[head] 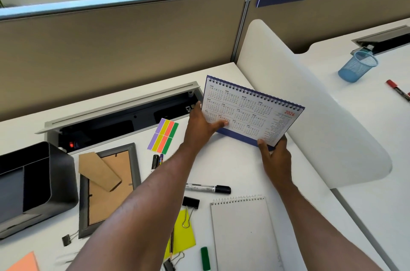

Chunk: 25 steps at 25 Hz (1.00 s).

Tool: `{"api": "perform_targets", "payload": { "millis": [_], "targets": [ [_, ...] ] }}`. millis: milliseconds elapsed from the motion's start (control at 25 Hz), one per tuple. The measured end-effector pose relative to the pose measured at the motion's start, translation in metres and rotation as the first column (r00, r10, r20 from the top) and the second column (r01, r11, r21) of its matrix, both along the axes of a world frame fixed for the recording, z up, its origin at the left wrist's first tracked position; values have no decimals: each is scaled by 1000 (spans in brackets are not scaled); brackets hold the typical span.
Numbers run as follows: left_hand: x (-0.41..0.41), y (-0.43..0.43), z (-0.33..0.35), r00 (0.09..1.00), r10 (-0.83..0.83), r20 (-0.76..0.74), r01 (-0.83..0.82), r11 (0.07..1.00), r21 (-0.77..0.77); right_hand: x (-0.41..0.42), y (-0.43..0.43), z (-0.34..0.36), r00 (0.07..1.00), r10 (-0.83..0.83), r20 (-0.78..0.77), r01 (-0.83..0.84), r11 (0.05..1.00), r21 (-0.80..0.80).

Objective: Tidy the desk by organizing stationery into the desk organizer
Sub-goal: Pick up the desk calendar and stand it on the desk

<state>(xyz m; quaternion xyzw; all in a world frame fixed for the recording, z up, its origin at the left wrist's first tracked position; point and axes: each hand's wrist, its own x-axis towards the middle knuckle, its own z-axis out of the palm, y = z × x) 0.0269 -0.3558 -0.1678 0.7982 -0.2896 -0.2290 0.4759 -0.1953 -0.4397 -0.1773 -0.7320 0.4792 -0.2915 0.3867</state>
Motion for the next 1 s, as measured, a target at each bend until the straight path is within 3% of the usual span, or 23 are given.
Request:
{"api": "perform_targets", "payload": {
  "millis": [200, 480, 680, 1000],
  "targets": [
    [-7, 11, 15, 995, -6, 96, -3, 995, 96, -4, 11, 3, 1000, -14, -11, 13, 998, -58],
    [-31, 57, 30, 956, -56, 288, 8, 987, 163, -5, 40, -2, 898, -298, -324, 204, 934, -295],
    [-44, 104, 37, 943, -74, 325, -12, 967, 255, 3, 69, 11, 913, -229, -337, 105, 931, -349],
    [-41, 202, 53, 938, 59, 342, -134, 971, 198, 24, 141, 27, 944, -9, -331, -118, 925, -362]
  ]
}}
